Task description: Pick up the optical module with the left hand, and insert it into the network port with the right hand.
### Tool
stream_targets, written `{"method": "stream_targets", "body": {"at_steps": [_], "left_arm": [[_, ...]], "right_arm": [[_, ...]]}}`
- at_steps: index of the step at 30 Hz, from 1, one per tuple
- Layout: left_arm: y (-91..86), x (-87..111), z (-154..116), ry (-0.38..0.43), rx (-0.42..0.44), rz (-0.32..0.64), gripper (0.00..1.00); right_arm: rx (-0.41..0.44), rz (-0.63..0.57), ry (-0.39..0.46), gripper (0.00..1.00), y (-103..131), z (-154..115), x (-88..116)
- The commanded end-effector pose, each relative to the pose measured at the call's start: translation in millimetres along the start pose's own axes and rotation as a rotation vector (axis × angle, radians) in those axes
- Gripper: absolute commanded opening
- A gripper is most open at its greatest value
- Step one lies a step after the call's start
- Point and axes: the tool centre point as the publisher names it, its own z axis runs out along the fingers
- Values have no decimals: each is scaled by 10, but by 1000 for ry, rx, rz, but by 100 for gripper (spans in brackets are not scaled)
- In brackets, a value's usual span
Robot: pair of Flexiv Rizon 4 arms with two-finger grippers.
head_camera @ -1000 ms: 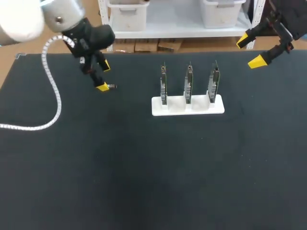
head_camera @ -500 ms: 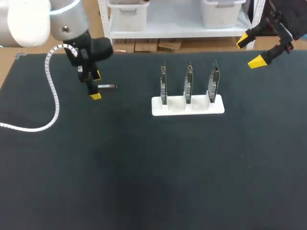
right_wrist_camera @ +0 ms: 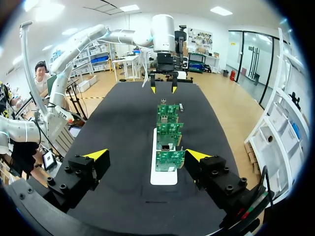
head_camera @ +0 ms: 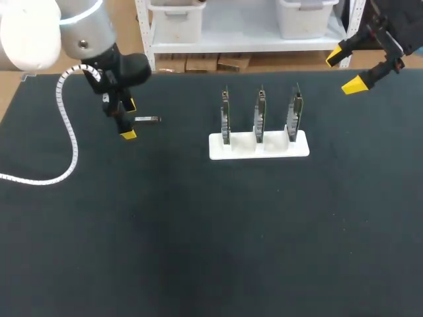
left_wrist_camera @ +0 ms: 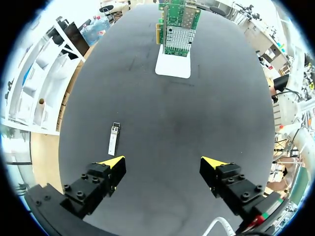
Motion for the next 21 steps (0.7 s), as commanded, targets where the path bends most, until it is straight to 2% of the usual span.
{"method": "stream_targets", "body": {"at_steps": [1,5,10,12,15,17,21], "left_arm": [[197,-81,-83,145,18,75,100],[399,-158,-170,231,0,135,100],[556,-279,-92,235,31,183,100],[572,-306,-21,235,58,204,100],[550,-254,94,265,125,170,100],[504,-206,147,247,165,132,100],[429,-92,191,257,173,80,100]], "right_arm": [[4,0,0,100,17,2,-1],[4,0,0,100,17,2,-1],[4,0,0,100,17,2,-1],[4,0,0,100,17,2,-1],[4,0,0,100,17,2,-1],[4,0,0,100,17,2,-1],[4,0,0,100,17,2,-1]]}}
